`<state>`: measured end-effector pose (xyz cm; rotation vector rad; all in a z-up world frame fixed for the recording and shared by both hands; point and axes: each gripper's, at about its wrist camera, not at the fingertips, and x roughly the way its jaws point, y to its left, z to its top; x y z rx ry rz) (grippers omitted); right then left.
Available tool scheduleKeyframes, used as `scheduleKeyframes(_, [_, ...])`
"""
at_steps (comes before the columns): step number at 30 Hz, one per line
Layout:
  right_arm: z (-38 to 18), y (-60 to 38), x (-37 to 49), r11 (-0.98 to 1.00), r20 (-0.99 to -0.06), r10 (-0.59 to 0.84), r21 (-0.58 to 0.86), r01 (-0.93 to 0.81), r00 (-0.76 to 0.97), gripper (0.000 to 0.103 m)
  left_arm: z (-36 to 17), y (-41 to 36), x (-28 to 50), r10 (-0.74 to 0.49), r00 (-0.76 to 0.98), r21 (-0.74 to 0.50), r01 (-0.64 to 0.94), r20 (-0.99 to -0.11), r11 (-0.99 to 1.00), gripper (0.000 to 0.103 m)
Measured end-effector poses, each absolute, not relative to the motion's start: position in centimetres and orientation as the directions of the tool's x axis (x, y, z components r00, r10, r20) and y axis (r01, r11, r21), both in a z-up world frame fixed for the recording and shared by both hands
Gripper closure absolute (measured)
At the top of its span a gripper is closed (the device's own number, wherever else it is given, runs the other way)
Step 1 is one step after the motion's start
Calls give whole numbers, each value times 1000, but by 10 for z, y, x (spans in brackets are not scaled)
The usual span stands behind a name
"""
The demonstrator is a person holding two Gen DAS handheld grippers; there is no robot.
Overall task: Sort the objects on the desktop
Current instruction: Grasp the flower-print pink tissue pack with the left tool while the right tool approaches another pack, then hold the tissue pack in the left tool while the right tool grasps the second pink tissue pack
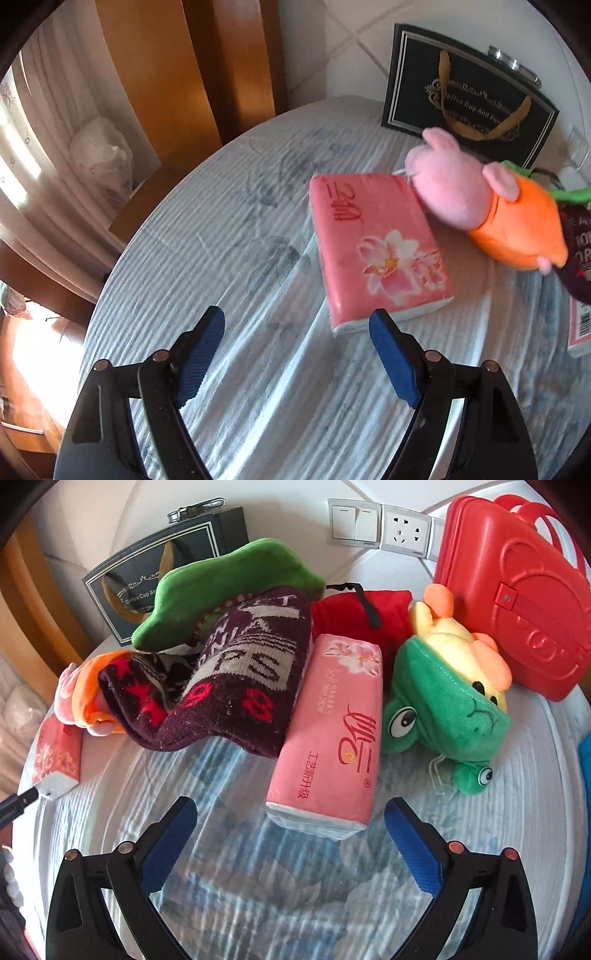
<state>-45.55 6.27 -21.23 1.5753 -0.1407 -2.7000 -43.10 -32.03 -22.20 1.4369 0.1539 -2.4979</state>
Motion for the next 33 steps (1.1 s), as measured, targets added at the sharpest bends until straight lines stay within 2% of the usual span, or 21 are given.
scheduleKeyframes(4, [-209, 65, -454, -996, -867, -51, 80, -37, -495, 0, -203, -300, -458, -160, -518, 48, 222, -841, -974, 22])
scheduleKeyframes(10, [-206, 71, -458, -996, -872, -55, 82, -34, -486, 0, -238, -292, -516, -89, -375, 16, 194, -923, -981, 19])
scheduleKeyframes(14, [-210, 71, -465, -995, -880, -70, 93, -26, -470, 0, -257, -284, -531, -180, -309, 125, 188, -934, -974, 5])
scheduleKeyframes(17, [-217, 69, -472, -995, -888, -74, 97, -27, -455, 0, -283, -292, -535, -123, -225, 76, 205, -967, -976, 4])
scheduleKeyframes(18, [-220, 68, -474, -994, -891, -82, 105, -28, -447, 0, -289, -298, -534, -88, -218, 35, 234, -972, -972, 0])
scheduleKeyframes(20, [-227, 66, -478, -994, -893, -82, 106, -30, -443, 0, -290, -308, -529, -47, -241, -23, 278, -970, -960, 0])
scheduleKeyframes(27, [-268, 79, -482, -988, -914, -52, 105, -111, -402, 0, -295, -305, -505, -83, -358, -14, 261, -930, -965, 0])
scheduleKeyframes(33, [-276, 76, -473, -992, -870, 41, 24, -124, -492, 0, -299, -305, -485, -106, -445, -15, 261, -889, -965, 0])
